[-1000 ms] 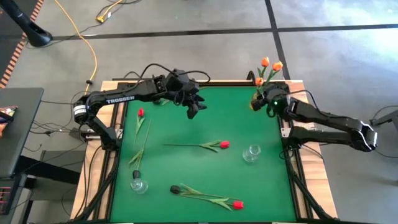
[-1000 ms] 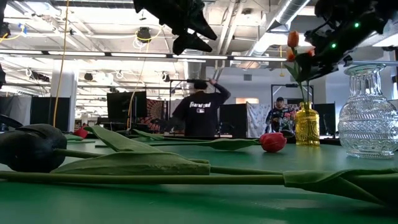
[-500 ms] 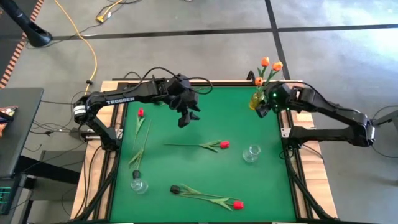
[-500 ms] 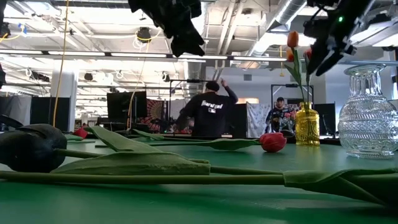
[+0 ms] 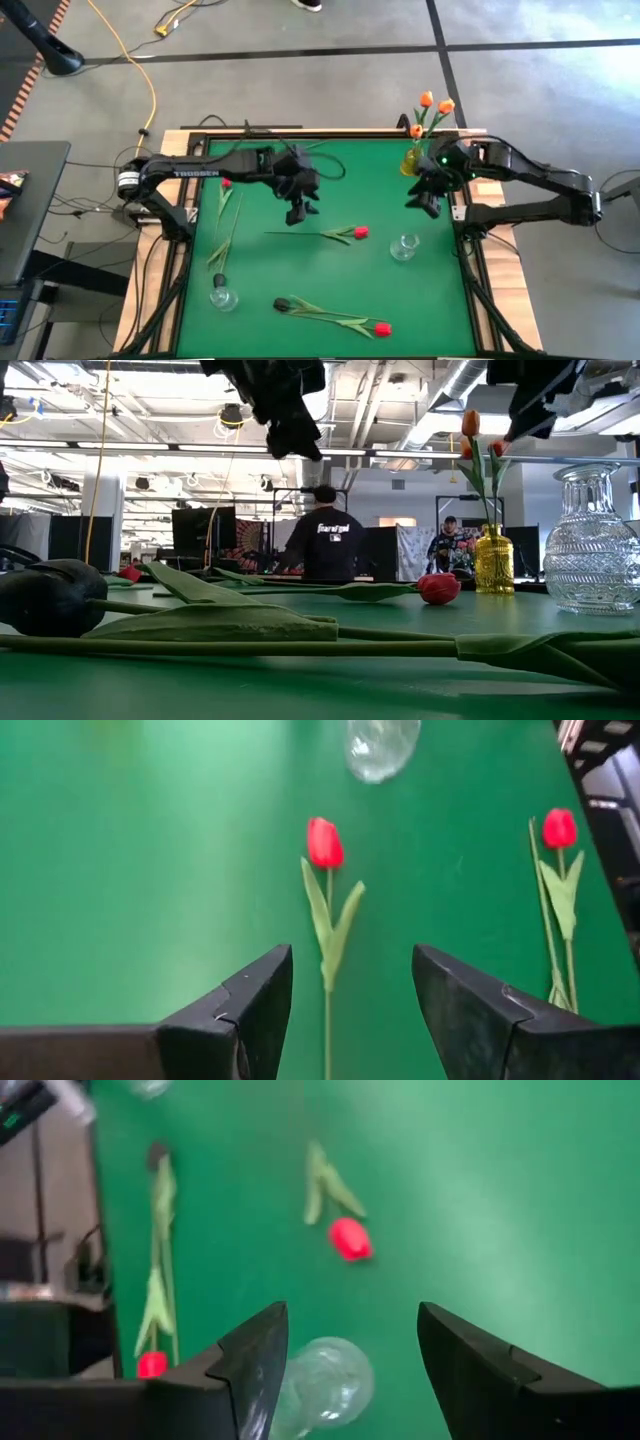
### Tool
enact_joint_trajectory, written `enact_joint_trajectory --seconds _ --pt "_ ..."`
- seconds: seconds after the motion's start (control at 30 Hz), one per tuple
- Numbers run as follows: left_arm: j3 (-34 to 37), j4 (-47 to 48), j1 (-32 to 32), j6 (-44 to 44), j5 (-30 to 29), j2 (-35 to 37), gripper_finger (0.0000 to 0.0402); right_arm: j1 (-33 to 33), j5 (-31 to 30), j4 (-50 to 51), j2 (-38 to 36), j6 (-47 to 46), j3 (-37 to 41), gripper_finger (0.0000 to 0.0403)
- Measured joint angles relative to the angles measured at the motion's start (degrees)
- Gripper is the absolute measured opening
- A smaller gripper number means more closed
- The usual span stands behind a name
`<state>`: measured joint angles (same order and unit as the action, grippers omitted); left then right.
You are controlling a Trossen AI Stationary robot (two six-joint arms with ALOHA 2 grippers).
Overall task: Sort flowers into vase by color
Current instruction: Put the middle red tulip into the top transparent flower vase
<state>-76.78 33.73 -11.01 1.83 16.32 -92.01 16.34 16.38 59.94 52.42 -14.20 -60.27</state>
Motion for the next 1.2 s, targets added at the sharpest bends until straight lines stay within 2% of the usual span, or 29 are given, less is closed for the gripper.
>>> enact_joint_trajectory --seconds 0.1,0.2,0.33,0.43,0.57,0.73,0.93,1.2 --pt "4.5 -3.8 3.0 -0.2 -2.8 0.0 0.0196 -5.3 0.0 -3.2 0.0 1.1 0.0 0.025" --pt "9.8 -11.4 6.1 0.4 -5.2 0.0 0.0196 -11.0 0.0 -7.9 0.0 1.4 0.0 0.025" --pt "16.6 -20.9 9.7 3.0 -12.6 -0.1 0.0196 -17.7 -0.4 -12.9 0.1 1.3 0.0 0.025" --pt "20.4 -26.0 10.7 2.4 -17.1 0.0 0.0196 -21.8 -3.3 -14.4 0.1 -0.7 0.0 0.025" --pt "23.8 -29.1 10.7 -0.9 -17.9 0.0 0.0196 -26.2 -10.2 -15.6 0.1 -5.4 0.0 0.025" --pt "27.6 -32.8 10.7 -0.8 -18.6 0.0 0.0196 -30.5 -17.7 -17.3 0.4 -11.4 0.0 0.025" --pt "29.6 -38.5 10.7 -1.3 -19.2 -3.2 0.0196 -34.2 -22.7 -21.5 2.3 -15.7 0.0 0.025" --pt "27.5 -40.9 10.6 -2.1 -19.5 -10.4 0.0196 -35.5 -24.0 -23.1 6.4 -20.7 0.0 0.025"
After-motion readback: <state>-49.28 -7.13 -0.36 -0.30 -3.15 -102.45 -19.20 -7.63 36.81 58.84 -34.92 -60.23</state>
